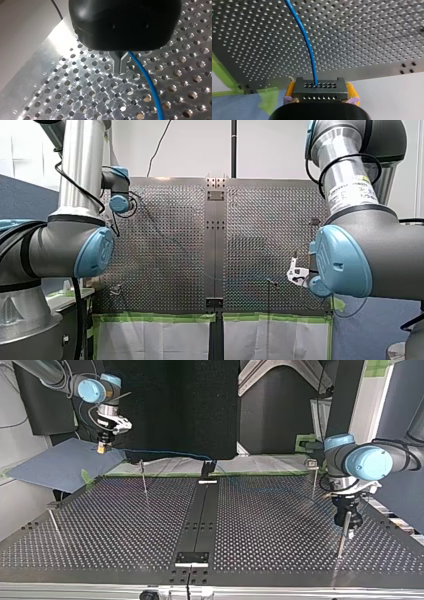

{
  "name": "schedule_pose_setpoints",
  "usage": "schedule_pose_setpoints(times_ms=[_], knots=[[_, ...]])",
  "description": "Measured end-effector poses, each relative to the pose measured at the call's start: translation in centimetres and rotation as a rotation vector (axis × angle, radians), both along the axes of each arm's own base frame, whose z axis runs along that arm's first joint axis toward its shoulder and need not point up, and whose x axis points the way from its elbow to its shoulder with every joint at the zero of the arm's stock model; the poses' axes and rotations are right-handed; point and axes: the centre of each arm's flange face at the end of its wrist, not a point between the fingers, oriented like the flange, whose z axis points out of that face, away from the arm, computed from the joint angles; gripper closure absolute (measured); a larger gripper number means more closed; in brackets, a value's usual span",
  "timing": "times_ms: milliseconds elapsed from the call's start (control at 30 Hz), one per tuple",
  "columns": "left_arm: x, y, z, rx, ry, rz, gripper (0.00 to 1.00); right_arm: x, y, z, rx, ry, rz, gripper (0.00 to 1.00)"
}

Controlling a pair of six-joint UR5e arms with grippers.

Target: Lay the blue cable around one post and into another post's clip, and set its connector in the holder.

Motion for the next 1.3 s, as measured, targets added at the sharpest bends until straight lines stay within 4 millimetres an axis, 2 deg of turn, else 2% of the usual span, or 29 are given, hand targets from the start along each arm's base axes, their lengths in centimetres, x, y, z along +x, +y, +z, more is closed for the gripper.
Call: schedule_pose_setpoints(times_ms=[233, 800, 1100, 1300], knots=[[0.0, -0.1, 0.0, 0.001, 0.000, 0.000, 1.00, -0.2, 0.3, -1.8, 0.020, 0.029, 0.002, 1.00], [0.0, 0.0, 0.0, 0.002, 0.001, 0.005, 1.00, 0.0, 0.3, -2.3, 0.000, 0.037, 0.002, 1.00], [0.0, -0.1, 0.0, 0.003, 0.001, 0.004, 1.00, 0.2, 0.9, -5.0, 0.012, 0.028, 0.006, 1.00], [0.0, -0.3, 0.0, 0.004, 0.002, 0.001, 1.00, 0.2, 0.3, -5.9, 0.009, 0.027, 0.010, 1.00]])
